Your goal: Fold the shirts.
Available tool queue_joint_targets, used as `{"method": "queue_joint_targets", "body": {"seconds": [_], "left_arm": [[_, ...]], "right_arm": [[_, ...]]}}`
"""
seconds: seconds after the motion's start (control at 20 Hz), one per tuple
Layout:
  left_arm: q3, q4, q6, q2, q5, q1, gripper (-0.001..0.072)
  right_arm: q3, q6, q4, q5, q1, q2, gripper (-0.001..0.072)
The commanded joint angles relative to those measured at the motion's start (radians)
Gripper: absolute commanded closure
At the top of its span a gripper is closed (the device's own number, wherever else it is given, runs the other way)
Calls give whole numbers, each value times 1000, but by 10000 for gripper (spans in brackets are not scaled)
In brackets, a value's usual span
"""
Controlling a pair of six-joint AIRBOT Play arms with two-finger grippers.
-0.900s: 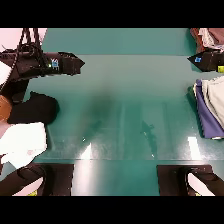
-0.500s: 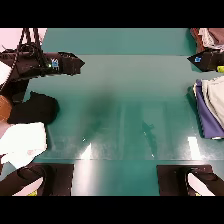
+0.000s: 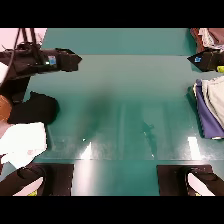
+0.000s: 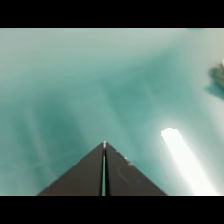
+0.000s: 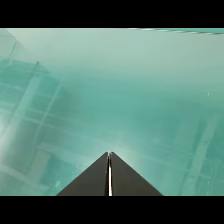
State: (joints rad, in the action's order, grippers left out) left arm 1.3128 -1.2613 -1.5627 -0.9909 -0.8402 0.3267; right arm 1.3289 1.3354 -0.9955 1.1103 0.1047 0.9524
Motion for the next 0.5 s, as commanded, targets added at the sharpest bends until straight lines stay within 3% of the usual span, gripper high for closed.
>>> {"method": "queue_joint_targets", "body": {"seconds": [0.0, 0.05, 0.1, 0.15, 0.2, 0.45], "left_arm": [[10, -167, -1, 38, -217, -109, 681], [9, -249, 0, 43, -317, -153, 679], [3, -338, -1, 42, -398, -189, 488], [-18, -402, -1, 42, -431, -219, 182], [-50, -434, -3, 42, -431, -249, 44], [-338, -438, -11, 25, -214, -369, 44]], "right_arm": [[1, 0, 0, 9, 1, 0, 697], [1, 0, 0, 13, 1, 0, 697], [1, 0, 0, 16, 1, 0, 697], [1, 0, 0, 15, 1, 0, 697], [1, 0, 0, 15, 1, 0, 696], [1, 1, 1, 19, 1, 0, 697]]}}
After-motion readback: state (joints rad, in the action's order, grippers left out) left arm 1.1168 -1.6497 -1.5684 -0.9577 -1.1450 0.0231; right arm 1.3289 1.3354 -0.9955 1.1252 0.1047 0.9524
